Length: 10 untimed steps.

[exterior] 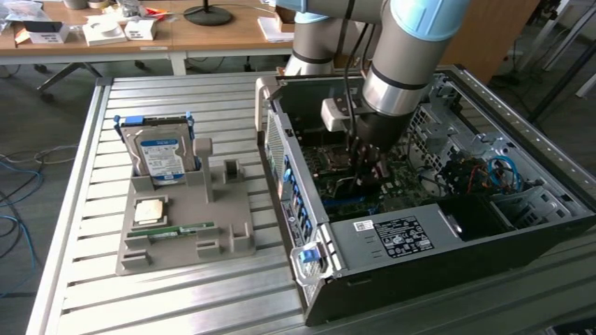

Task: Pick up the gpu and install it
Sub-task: 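Insert the gpu into the slot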

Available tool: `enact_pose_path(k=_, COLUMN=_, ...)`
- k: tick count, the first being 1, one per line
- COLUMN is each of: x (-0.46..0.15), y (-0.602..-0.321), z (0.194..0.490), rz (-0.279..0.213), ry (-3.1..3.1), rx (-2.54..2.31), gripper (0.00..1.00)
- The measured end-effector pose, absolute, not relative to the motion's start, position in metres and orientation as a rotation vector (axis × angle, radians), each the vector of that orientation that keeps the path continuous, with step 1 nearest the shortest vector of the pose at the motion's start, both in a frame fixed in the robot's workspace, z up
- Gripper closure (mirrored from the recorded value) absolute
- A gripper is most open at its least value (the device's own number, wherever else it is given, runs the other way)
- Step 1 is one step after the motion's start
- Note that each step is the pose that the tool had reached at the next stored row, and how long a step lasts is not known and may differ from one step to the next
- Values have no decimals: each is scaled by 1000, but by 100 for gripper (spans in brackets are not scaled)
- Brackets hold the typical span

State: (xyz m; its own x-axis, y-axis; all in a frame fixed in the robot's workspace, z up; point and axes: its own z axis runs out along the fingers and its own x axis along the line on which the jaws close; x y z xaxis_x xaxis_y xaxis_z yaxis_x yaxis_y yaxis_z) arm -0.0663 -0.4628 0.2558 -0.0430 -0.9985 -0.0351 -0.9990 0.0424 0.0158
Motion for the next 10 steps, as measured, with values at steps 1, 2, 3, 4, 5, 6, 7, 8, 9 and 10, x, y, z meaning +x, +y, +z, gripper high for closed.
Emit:
enact_pose_path(k=1, x=-66, y=-463, z=258, rz=56, ry=2258, rx=-2163, gripper=67)
enact_pose_path(k=2, x=-66, y=-463, z=259, rz=56, ry=2258, rx=-2163, gripper=67)
enact_pose_path(k=3, x=-66, y=-463, z=260, rz=56, ry=2258, rx=-2163, gripper=67)
enact_pose_path(k=4, x=-66, y=-463, z=262, rz=56, ry=2258, rx=-2163, gripper=67)
enact_pose_path(k=5, x=-66, y=-463, z=263, rz=56, ry=2258, rx=-2163, gripper=67)
enact_pose_path(k=6, x=-66, y=-463, z=265, rz=56, ry=2258, rx=-2163, gripper=67)
enact_pose_path(k=7, x=-66, y=-463, z=267, rz=56, ry=2258, rx=-2163, gripper=67)
enact_pose_path(k=8, x=-66, y=-463, z=269, rz=56, ry=2258, rx=-2163, gripper=67)
enact_pose_path(k=9, x=-66, y=-463, z=272, rz=56, ry=2258, rx=-2163, gripper=67)
enact_pose_path(k=10, x=-66, y=-463, z=274, rz=56, ry=2258, rx=-2163, gripper=67)
